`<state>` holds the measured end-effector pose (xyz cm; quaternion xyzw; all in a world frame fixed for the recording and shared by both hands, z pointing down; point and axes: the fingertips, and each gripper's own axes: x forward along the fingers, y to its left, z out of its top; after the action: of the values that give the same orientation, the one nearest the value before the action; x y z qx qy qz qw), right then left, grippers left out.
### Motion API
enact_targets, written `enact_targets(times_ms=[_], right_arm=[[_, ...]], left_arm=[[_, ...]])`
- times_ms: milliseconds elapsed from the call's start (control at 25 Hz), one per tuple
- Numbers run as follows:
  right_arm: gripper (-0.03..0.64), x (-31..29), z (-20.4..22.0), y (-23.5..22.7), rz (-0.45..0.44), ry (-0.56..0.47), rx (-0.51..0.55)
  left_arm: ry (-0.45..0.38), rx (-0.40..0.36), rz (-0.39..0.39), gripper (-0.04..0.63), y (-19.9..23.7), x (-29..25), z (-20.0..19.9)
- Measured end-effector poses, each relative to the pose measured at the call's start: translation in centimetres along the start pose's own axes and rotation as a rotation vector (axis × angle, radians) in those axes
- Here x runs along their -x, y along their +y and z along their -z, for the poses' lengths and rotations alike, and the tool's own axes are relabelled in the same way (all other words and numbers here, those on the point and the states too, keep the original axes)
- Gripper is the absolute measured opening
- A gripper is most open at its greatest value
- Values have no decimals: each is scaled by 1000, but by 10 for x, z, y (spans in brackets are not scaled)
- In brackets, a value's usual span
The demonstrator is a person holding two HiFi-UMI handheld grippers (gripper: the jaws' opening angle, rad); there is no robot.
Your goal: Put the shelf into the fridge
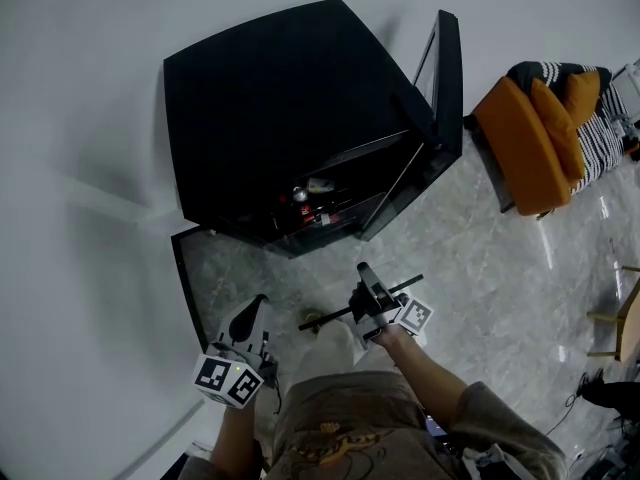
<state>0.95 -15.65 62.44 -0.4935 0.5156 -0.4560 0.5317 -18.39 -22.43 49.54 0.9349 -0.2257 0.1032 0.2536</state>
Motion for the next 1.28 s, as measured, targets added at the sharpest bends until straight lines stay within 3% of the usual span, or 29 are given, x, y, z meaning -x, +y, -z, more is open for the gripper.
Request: enact_targets(times_ms=[1280], right_arm=[[28, -66, -14, -107, 100, -27, -36]], left_arm=[[65, 51, -47, 5, 25, -1, 33]])
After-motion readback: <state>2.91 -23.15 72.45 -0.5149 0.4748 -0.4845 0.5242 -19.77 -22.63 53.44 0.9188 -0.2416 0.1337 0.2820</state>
